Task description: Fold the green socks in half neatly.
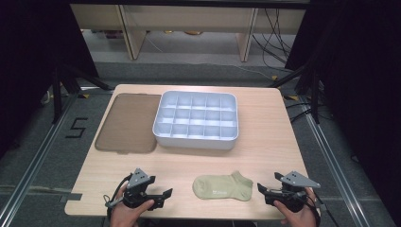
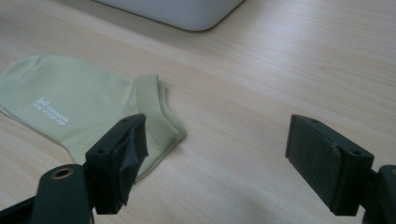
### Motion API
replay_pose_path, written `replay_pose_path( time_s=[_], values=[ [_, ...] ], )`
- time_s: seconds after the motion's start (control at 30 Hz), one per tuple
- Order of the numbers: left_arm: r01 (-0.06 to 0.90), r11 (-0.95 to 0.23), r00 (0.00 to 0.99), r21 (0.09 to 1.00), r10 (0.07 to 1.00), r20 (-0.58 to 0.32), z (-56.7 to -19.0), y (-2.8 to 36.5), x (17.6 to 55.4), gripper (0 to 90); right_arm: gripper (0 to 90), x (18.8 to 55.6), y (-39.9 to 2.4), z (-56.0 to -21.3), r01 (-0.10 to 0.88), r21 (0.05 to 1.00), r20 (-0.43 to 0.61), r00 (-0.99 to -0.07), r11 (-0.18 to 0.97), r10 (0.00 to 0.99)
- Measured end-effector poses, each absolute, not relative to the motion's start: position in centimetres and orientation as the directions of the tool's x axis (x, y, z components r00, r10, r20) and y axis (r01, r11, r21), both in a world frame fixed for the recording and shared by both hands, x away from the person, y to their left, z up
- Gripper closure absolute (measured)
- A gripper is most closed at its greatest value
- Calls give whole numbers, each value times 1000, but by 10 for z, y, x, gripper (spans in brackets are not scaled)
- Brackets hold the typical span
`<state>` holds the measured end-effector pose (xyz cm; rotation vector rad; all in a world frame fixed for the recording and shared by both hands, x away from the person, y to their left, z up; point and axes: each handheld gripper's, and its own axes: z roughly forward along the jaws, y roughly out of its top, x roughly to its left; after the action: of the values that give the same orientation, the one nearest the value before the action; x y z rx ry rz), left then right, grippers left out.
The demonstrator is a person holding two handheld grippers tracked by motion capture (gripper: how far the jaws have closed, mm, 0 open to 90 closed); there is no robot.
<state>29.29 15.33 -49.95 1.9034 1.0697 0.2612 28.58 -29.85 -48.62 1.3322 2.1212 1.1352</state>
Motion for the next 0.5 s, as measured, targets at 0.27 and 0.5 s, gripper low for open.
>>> replay_pose_path(
  time_s=[0.27, 0.5],
  values=[
    [553, -275, 661, 786, 719, -213, -501, 114, 302, 272, 223, 289, -301, -486, 509, 815, 24, -507, 277, 862],
    [546, -309, 681, 779, 705, -198, -504, 86, 311, 356, 226, 288, -300, -486, 523, 812, 57, -515, 260, 855]
  ],
)
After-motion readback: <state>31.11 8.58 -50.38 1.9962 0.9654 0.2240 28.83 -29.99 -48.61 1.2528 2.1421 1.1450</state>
